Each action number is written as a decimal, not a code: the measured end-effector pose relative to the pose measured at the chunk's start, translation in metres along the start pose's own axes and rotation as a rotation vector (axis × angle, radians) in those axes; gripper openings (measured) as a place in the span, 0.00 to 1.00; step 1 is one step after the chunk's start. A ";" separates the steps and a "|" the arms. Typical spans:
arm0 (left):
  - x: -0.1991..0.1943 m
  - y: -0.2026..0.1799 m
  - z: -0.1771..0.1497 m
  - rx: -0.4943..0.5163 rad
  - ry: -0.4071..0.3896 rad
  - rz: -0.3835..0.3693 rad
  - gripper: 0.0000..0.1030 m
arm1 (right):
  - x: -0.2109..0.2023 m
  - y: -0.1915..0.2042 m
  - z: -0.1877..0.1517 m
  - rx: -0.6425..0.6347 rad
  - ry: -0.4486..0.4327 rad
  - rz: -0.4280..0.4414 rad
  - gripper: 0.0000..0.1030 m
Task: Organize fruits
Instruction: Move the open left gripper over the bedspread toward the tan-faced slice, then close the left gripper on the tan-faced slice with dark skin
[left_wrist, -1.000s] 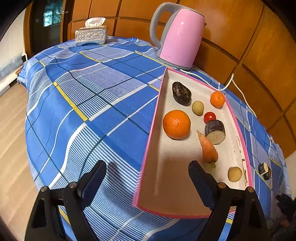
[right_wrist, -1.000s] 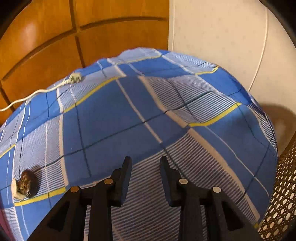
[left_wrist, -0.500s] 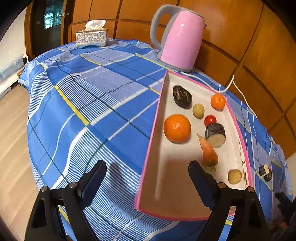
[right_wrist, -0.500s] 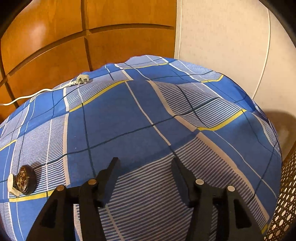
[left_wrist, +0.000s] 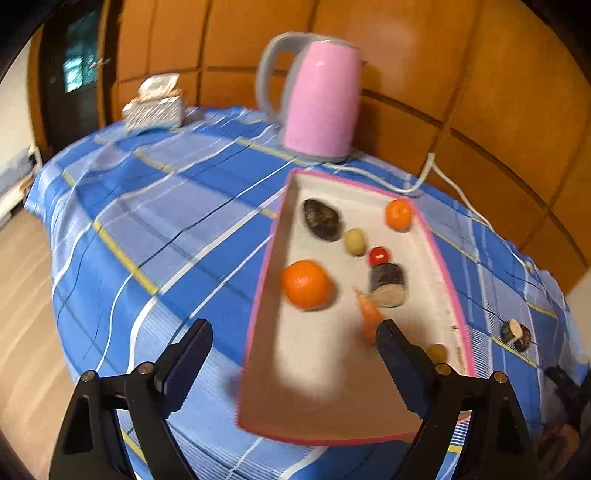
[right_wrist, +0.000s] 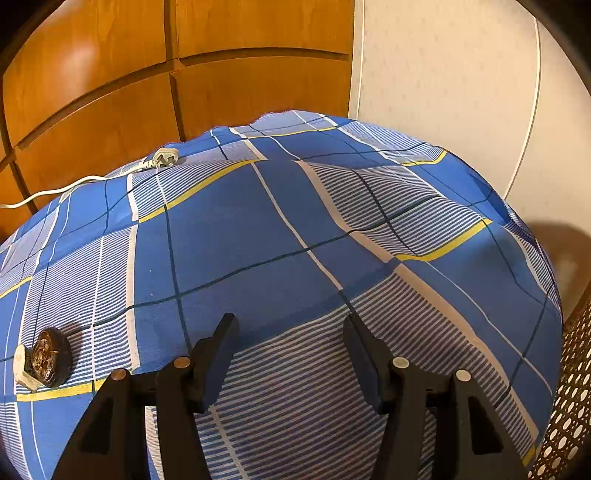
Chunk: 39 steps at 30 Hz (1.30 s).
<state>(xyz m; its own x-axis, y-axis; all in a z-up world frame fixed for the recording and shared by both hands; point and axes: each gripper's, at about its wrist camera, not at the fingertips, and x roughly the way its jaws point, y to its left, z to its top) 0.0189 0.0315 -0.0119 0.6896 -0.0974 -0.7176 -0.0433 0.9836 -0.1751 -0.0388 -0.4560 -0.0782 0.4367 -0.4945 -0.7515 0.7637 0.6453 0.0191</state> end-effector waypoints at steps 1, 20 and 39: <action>-0.002 -0.006 0.001 0.024 -0.006 -0.008 0.88 | 0.000 0.000 0.000 -0.001 0.000 0.000 0.59; -0.006 -0.070 -0.001 0.236 0.027 -0.125 0.88 | 0.000 0.000 0.000 -0.003 0.000 -0.002 0.59; 0.005 -0.136 -0.002 0.427 0.110 -0.286 0.87 | 0.000 -0.001 0.001 -0.005 0.000 -0.004 0.59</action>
<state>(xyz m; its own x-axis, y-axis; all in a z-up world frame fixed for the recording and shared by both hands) 0.0264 -0.1030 0.0072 0.5494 -0.3641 -0.7520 0.4500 0.8873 -0.1009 -0.0394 -0.4573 -0.0782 0.4336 -0.4975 -0.7513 0.7630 0.6463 0.0124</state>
